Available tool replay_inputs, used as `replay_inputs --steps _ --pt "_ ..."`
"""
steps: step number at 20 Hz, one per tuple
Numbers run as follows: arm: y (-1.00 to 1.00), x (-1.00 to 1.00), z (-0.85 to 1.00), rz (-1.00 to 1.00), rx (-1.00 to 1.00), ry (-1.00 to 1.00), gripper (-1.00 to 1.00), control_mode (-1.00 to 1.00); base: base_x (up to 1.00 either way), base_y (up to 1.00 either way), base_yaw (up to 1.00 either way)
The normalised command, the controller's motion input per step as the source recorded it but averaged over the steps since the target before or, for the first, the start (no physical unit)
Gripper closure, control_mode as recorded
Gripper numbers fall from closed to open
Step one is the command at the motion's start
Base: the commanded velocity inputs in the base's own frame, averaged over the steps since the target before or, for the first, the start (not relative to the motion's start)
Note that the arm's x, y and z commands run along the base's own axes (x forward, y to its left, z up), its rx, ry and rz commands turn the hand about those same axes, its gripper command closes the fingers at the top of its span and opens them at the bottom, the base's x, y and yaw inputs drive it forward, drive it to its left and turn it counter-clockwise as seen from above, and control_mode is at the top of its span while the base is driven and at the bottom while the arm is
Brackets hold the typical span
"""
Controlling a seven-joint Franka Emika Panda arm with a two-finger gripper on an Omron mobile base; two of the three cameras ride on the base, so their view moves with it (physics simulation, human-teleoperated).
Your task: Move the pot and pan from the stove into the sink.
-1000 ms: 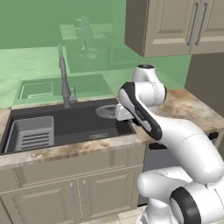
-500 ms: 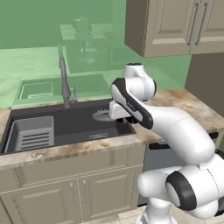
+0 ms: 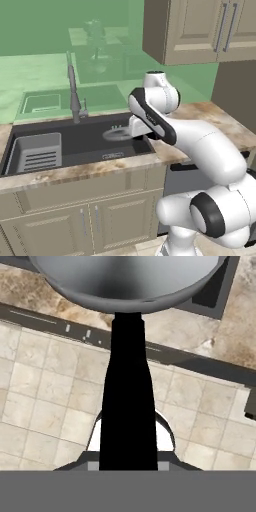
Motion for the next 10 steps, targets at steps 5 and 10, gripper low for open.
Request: replay_inputs --steps 5,10 --pt "-0.15 0.0 -0.02 0.19 0.0 0.0 1.0 -1.0 0.0 0.0 0.0" --pt "-0.03 0.0 -0.03 0.13 0.0 0.0 1.0 -1.0 0.0 0.0 0.0"
